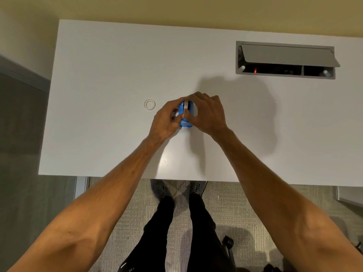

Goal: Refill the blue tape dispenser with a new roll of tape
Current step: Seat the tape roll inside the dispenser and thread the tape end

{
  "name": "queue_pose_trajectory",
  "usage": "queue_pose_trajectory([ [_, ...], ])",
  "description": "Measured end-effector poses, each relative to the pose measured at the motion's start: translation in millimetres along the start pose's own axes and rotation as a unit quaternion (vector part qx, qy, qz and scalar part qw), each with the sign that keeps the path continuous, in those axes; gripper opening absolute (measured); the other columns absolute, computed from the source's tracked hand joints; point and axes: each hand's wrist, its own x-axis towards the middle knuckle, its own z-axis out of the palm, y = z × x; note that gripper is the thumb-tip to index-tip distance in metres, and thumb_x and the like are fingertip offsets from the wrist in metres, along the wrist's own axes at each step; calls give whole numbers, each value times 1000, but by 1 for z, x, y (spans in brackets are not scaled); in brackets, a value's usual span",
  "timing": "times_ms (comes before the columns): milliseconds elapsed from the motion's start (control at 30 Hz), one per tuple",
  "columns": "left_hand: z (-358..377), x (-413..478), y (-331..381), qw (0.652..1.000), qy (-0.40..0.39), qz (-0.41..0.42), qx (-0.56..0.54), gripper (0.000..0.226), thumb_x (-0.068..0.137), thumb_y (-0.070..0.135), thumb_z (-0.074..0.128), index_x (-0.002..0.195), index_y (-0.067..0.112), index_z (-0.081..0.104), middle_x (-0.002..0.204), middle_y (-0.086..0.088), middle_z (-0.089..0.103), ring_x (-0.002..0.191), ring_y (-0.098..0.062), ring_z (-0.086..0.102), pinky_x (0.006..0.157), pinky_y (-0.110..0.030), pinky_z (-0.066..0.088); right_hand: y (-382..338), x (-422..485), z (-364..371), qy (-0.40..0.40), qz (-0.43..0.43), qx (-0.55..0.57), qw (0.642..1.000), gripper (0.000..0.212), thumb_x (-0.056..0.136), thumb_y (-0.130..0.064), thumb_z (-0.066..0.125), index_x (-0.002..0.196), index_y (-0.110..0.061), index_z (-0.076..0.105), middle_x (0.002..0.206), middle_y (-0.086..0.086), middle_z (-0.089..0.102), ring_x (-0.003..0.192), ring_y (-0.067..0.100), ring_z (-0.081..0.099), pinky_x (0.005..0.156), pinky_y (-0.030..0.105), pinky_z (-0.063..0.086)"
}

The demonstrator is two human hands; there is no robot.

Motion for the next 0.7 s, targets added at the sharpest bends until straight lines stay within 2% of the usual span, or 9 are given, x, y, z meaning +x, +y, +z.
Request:
queue_pose_trajectory([
  [133,1,-1,-1,1000,4,3,1,52,104,38,70,153,26,58,147,3,68,126,-14,68,108,-28,55,0,-3,1,8,3,-4,1000,37,95,-52,59,121,-26,63,108,-9,74,91,16,68,89,38,51],
  [267,1,0,-2,1000,3,5,9,52,104,41,69,153,25,58,146,2,68,127,-18,69,107,-28,55,-1,4,0,10,20,-15,1000,25,95,-46,60,110,-28,66,95,-10,75,82,16,66,85,38,49],
  [400,3,0,-2,1000,5,-4,11,52,104,42,69,153,28,58,146,4,68,122,-9,65,104,-25,54,0,12,-3,13,39,-14,999,16,97,-43,57,97,-32,68,85,-11,75,78,13,64,85,35,45],
  [467,3,-1,-2,1000,4,-11,7,53,104,42,70,153,29,58,147,4,68,124,-13,67,105,-27,56,0,16,-5,13,44,-9,999,16,95,-42,57,94,-31,68,82,-11,74,77,13,64,85,35,45],
  [700,2,0,-1,1000,9,-9,1,52,103,46,70,152,33,58,145,7,68,125,-15,69,108,-33,59,6,7,-6,-12,9,-5,1000,28,96,-49,60,115,-30,70,103,-11,78,91,15,69,92,38,46],
])
